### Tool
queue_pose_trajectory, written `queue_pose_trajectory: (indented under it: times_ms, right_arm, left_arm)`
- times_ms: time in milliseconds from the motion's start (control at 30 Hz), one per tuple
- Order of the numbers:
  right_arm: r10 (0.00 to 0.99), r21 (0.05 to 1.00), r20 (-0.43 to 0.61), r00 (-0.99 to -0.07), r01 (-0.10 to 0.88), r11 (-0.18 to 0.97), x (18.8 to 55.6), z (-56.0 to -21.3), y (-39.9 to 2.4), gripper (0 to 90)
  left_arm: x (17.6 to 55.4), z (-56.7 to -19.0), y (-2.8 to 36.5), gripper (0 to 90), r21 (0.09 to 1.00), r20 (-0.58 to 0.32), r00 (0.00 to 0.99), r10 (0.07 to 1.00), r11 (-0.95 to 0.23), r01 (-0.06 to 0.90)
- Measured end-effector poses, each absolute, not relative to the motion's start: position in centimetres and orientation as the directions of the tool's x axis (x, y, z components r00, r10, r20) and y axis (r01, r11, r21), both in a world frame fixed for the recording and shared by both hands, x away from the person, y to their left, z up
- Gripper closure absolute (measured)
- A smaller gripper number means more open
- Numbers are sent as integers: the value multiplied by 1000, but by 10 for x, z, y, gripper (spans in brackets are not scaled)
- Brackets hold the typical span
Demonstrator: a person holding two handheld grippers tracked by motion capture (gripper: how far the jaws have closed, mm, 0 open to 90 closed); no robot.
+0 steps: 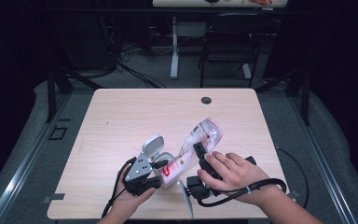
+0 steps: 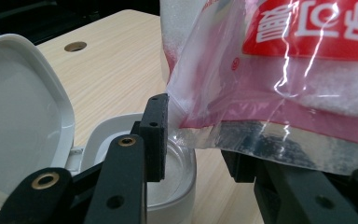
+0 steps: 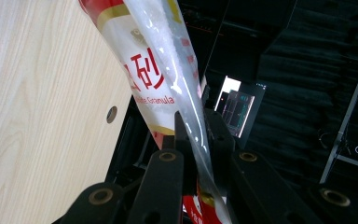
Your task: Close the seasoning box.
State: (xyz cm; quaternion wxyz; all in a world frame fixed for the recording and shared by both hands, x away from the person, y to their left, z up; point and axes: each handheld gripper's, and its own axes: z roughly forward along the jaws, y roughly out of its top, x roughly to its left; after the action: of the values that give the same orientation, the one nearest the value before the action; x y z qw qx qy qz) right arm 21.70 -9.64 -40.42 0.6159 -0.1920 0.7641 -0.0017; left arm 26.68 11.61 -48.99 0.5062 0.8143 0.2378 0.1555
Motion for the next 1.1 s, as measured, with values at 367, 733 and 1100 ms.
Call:
queue_pose_trajectory:
  times_ms: [367, 733, 1100]
  right_arm:
    - [-294, -238, -942, -163, -296, 925, 217, -404, -95, 861]
    - [-295, -238, -940, -169, -292, 926, 217, -404, -95, 861]
    - [-297, -242, -939, -172, -280, 929, 216, -403, -96, 861]
  left_arm:
    - [266, -490, 117, 651, 899, 13, 838, 545, -373, 229]
    - [266, -491, 116, 651, 898, 13, 838, 546, -375, 231]
    - [266, -491, 115, 651, 899, 12, 840, 543, -374, 229]
